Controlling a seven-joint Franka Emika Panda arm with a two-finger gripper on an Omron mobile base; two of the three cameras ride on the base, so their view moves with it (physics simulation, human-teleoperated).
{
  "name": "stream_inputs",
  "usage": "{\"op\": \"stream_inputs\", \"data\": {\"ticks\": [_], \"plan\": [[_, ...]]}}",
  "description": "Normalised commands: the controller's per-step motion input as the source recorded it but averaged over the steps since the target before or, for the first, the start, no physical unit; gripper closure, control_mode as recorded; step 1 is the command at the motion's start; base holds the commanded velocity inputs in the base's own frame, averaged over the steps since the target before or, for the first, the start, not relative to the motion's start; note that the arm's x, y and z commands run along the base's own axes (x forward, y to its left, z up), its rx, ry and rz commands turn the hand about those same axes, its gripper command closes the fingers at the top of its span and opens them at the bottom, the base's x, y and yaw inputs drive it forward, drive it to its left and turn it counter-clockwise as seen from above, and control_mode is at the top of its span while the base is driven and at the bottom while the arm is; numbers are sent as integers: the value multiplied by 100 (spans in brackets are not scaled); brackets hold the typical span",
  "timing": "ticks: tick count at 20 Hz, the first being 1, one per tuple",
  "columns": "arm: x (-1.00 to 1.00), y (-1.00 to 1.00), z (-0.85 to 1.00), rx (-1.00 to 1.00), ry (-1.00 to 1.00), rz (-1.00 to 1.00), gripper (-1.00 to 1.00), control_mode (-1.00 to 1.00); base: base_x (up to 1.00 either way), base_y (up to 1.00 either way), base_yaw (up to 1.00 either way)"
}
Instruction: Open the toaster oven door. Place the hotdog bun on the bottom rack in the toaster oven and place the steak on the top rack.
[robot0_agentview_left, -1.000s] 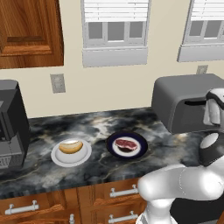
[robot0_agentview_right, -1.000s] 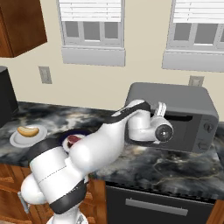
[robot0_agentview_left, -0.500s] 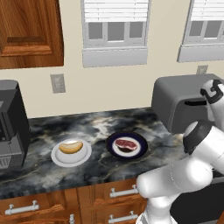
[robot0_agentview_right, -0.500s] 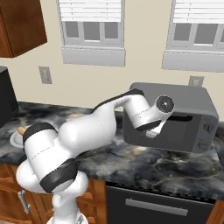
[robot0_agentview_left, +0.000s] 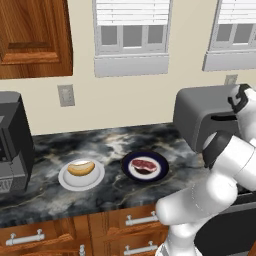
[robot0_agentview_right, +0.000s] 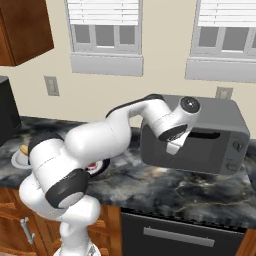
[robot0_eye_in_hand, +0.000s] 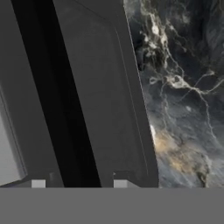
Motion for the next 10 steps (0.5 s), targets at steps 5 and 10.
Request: {"op": "stream_inputs", "data": {"ticks": [5,10], "plan": [[-8,45,-100,6,11,9,100,-100,0,0,0],[0,47,-100,4,17,9,100,-100,0,0,0]]}}
